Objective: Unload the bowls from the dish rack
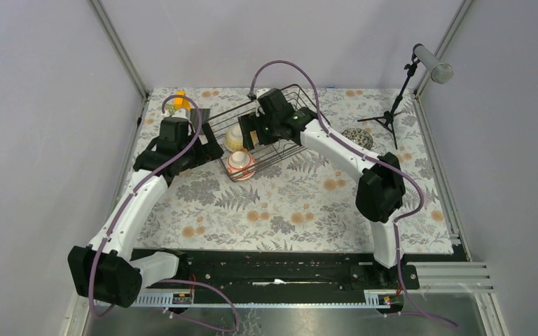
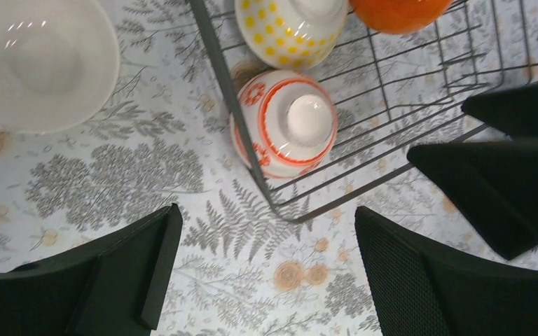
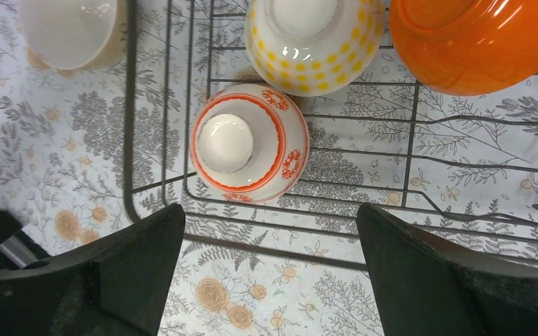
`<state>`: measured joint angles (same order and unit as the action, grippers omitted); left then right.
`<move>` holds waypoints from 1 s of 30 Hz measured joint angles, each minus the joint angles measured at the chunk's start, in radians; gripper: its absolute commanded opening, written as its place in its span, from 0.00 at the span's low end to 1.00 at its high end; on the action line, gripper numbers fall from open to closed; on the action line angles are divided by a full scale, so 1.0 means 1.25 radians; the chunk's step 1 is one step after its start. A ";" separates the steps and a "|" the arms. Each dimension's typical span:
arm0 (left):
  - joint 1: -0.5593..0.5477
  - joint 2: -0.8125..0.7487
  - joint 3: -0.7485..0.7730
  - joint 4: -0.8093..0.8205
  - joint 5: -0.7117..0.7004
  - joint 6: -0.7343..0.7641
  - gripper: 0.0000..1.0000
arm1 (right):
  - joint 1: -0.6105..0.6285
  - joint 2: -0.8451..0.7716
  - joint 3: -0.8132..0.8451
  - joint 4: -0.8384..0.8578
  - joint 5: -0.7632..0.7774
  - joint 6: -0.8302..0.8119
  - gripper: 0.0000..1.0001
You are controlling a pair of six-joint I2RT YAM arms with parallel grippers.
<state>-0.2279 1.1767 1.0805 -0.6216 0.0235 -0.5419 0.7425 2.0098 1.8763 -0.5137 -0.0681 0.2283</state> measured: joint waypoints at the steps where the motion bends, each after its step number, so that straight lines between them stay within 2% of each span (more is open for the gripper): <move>1: 0.000 -0.011 -0.008 -0.009 -0.005 0.004 0.99 | -0.002 0.010 0.002 -0.001 -0.002 0.000 1.00; 6: 0.000 -0.042 -0.038 -0.025 -0.024 0.015 0.99 | -0.004 0.078 0.018 -0.011 -0.006 0.004 0.97; 17: 0.000 -0.006 -0.043 -0.045 -0.007 0.011 0.99 | -0.004 0.191 0.113 -0.046 -0.067 0.013 0.90; 21: 0.000 -0.008 -0.045 -0.050 0.000 0.012 0.99 | -0.004 0.210 0.125 -0.046 -0.072 0.020 0.83; 23: 0.000 -0.008 -0.045 -0.050 0.002 0.012 0.99 | -0.004 0.217 0.125 -0.046 -0.064 0.024 0.78; 26: 0.000 -0.008 -0.045 -0.052 0.006 0.013 0.99 | -0.004 0.227 0.125 -0.046 -0.045 0.031 0.75; 30: 0.000 -0.008 -0.045 -0.054 0.006 0.016 0.99 | -0.004 0.229 0.132 -0.048 0.027 0.029 0.76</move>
<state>-0.2279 1.1671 1.0241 -0.6891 0.0307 -0.5224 0.7380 2.2959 2.0407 -0.5739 -0.0345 0.2646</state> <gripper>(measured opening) 0.987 0.744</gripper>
